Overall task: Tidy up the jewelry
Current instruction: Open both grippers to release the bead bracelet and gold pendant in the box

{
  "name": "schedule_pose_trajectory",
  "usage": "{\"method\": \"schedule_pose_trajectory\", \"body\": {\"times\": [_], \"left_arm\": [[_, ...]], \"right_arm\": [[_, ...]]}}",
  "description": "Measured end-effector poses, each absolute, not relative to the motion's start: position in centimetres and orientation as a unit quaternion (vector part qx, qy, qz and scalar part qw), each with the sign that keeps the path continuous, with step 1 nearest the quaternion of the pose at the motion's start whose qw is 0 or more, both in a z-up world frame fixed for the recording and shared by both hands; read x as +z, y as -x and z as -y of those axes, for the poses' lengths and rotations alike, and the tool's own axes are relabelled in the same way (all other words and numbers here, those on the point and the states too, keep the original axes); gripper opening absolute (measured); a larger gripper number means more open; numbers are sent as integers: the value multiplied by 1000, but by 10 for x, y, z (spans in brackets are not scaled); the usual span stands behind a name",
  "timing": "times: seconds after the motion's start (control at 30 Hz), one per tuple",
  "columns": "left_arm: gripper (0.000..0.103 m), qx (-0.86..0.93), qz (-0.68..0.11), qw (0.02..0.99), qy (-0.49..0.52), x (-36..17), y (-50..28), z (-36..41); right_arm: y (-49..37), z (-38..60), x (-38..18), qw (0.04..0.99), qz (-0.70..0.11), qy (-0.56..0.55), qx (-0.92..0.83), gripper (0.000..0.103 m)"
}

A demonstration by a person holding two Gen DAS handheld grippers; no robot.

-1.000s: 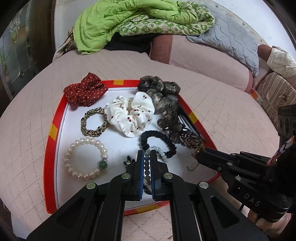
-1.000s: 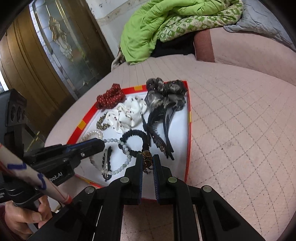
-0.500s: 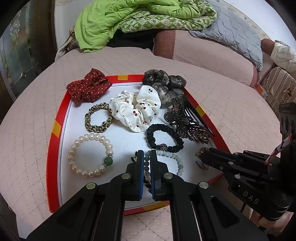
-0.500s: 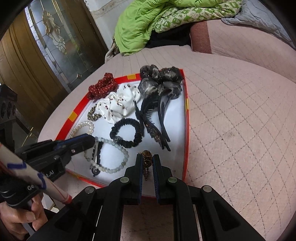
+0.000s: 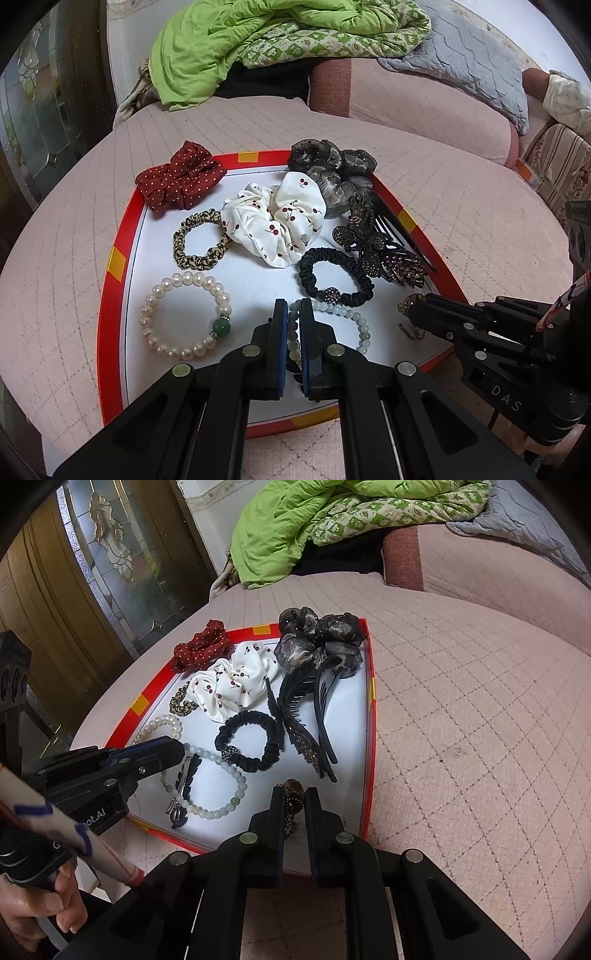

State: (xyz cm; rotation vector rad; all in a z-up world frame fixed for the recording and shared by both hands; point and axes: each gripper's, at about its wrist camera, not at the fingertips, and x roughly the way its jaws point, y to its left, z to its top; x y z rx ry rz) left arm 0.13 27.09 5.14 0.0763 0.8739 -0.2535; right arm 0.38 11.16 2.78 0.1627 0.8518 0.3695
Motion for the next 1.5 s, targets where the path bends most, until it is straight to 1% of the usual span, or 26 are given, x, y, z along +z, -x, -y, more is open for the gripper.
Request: {"method": "schedule_pose_trajectory", "body": {"times": [0.73,0.83,0.93,1.0,1.03,1.17,1.23,1.27,1.3,1.33,1.4,1.43,1.5], "left_arm": [[6,-118,-419,899,-50,51,-1,-266],[6,-119,-419,899,-51,50,-2,-266],[8,-116,-418,899,-56,51,-2,-265],[19,-114,-415,901,-57,52,-2,-265],[20,-113,-414,902,-57,52,-1,-265],[21,-111,-409,904,-57,54,0,-263],[26,-107,-398,909,-57,58,2,-263],[37,-103,-392,912,-57,61,5,-263],[50,-96,-381,918,-57,65,8,-263],[55,-90,-370,923,-55,69,12,-264],[64,-87,-345,933,-50,80,20,-265],[67,-83,-334,938,-48,85,24,-266],[78,-73,-317,945,-45,91,33,-269]], "right_arm": [[-2,-111,29,889,-413,-82,179,12],[-2,-111,29,889,-413,-83,178,13],[-2,-111,30,889,-413,-85,178,17],[-1,-110,30,889,-412,-88,179,24],[-1,-109,31,890,-410,-89,179,24],[0,-107,34,891,-408,-93,177,25],[4,-105,39,895,-398,-95,176,25],[6,-103,42,899,-391,-95,174,25],[8,-102,44,902,-386,-95,171,28],[13,-99,50,908,-374,-93,165,31],[20,-94,57,917,-358,-91,153,42],[27,-91,63,923,-346,-91,143,44],[36,-85,68,927,-335,-97,137,50]]}}
